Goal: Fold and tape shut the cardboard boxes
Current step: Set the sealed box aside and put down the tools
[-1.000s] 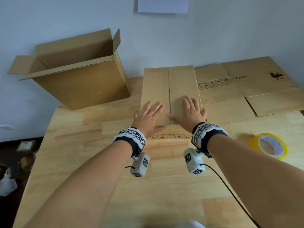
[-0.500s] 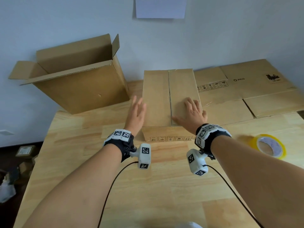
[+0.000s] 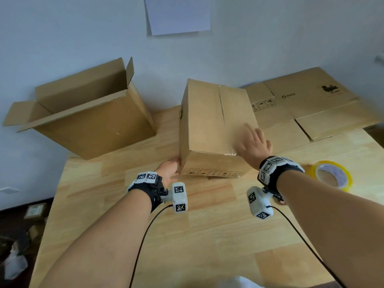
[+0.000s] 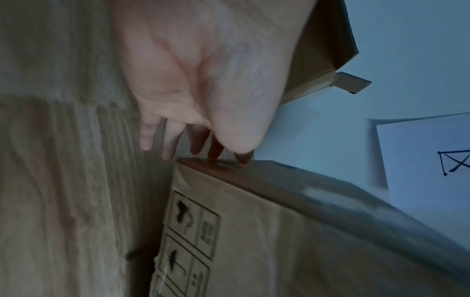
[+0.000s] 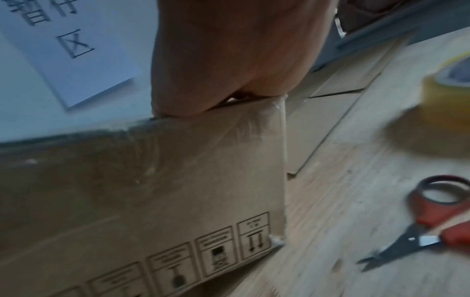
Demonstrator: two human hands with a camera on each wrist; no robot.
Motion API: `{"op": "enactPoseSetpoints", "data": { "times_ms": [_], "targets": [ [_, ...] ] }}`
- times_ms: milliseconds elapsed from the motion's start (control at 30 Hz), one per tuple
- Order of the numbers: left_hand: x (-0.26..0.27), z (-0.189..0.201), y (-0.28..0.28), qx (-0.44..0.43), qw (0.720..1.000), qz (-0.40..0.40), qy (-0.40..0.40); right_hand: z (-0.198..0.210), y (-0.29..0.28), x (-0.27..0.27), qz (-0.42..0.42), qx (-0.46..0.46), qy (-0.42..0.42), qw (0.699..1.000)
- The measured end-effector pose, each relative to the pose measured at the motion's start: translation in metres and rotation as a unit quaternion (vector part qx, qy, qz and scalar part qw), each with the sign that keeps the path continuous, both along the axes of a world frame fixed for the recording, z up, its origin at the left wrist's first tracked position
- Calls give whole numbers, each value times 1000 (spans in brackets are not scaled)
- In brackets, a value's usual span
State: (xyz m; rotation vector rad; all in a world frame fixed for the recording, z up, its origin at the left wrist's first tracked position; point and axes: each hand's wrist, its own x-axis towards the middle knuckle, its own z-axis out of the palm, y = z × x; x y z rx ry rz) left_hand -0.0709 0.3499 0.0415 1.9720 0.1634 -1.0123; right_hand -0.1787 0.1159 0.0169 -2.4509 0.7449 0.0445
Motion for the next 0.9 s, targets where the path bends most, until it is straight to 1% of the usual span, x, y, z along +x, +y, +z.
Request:
{"op": "enactPoseSetpoints", "data": {
  "times_ms": [67,133,267,333,400,467,533,567,600,633,667,733,800,900],
  "targets": [
    [4,1,-10,11,1000,-22,5,-3,-17,-12,-48,55,21,997],
    [4,4,-24,-3,1000,-19,19,-5,-28,-22,-90,84,22,992],
    [5,14,-51,-58,998,22,29,3,-26,-24,-144,91,-25,985],
    [7,16,-56,-72,996,29,40,8,-24,-23,-166,80,-41,982],
    [8,16,-58,-85,994,27,57,15,-24,-24,-180,63,-52,980],
    [7,17,-60,-101,993,15,63,25,-23,-22,-176,68,-55,981],
    [9,20,-63,-120,991,10,55,40,-20,-15,-159,98,-38,982],
    [11,24,-65,-126,991,3,46,48,-18,-10,-153,129,-32,979],
    [14,30,-67,-127,991,-4,30,56,-16,-4,-150,177,-37,972],
    [18,37,-69,-131,991,-10,10,62,-12,3,-152,241,-52,957],
    [22,48,-70,-131,991,-25,-20,66,-9,8,-157,310,-71,935],
    [32,68,-71,-125,985,-82,-90,68,-1,16,-157,427,-89,886],
    [42,88,-68,-99,971,-149,-160,67,11,20,-158,494,-91,850],
    [54,107,-58,-21,938,-228,-261,64,25,30,-200,547,-121,804]
  ]
}}
